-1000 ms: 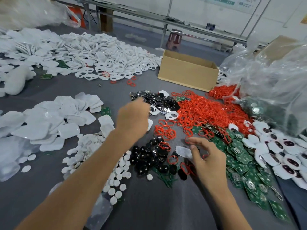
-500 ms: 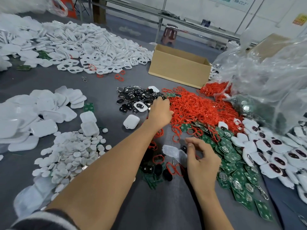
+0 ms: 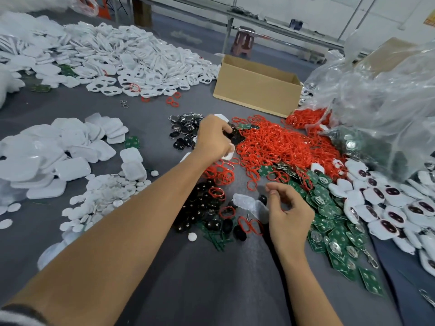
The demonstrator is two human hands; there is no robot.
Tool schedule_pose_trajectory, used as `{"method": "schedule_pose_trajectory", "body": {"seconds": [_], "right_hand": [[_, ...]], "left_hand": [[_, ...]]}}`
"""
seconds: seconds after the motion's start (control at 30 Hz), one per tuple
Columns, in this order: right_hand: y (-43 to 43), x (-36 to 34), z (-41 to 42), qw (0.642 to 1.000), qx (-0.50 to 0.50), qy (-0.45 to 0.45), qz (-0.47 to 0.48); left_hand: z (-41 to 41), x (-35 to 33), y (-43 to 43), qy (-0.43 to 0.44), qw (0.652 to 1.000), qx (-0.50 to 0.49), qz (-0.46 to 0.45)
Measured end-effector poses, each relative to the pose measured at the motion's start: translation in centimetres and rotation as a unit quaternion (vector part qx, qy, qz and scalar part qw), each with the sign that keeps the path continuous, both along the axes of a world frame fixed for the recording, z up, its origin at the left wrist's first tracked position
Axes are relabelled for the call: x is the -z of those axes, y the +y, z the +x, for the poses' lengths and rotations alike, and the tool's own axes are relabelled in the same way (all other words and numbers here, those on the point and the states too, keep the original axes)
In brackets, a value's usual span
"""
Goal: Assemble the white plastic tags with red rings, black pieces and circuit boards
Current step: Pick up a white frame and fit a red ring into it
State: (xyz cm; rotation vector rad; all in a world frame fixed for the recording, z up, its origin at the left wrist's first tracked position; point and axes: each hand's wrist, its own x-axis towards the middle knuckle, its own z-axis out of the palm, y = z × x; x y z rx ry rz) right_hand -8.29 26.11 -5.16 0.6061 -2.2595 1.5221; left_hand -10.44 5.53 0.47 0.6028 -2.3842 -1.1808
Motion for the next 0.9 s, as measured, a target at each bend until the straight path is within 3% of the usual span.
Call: {"method": "schedule_pose_trajectory", "body": {"seconds": [0.17,0.37,0.53,0.63,0.8,0.9], "right_hand": [[-0.2,-0.1,0.6,0.999,-0.034,0.035,0.009],[-1.4,-0.5,1.5,0.987,-0.128,0.051,0.082],[-4.2,-1.2,1.8,0.954,-0.174,0.106,0.22],[-5.2,-1.1,1.7,0.932,-0.185,0.099,0.297],[-5.7,-1.9,0.5,0.942,-0.168,0.016,0.292],[-5.9,-2.9,-0.1,0.96,-0.146,-0.021,0.239]], "left_hand": [[4.3,-0.6,0.7,0.182,0.972,-0.107,0.108],[9.6,0.7,3.0,0.207,0.883,-0.129,0.4],[10.4,1.7,3.7,0.193,0.893,-0.149,0.378],[10.4,2.2,3.9,0.173,0.87,-0.131,0.442],[10.6,2.5,3.9,0.179,0.809,-0.088,0.552],[10.4,2.8,3.6,0.207,0.776,-0.071,0.592]]}}
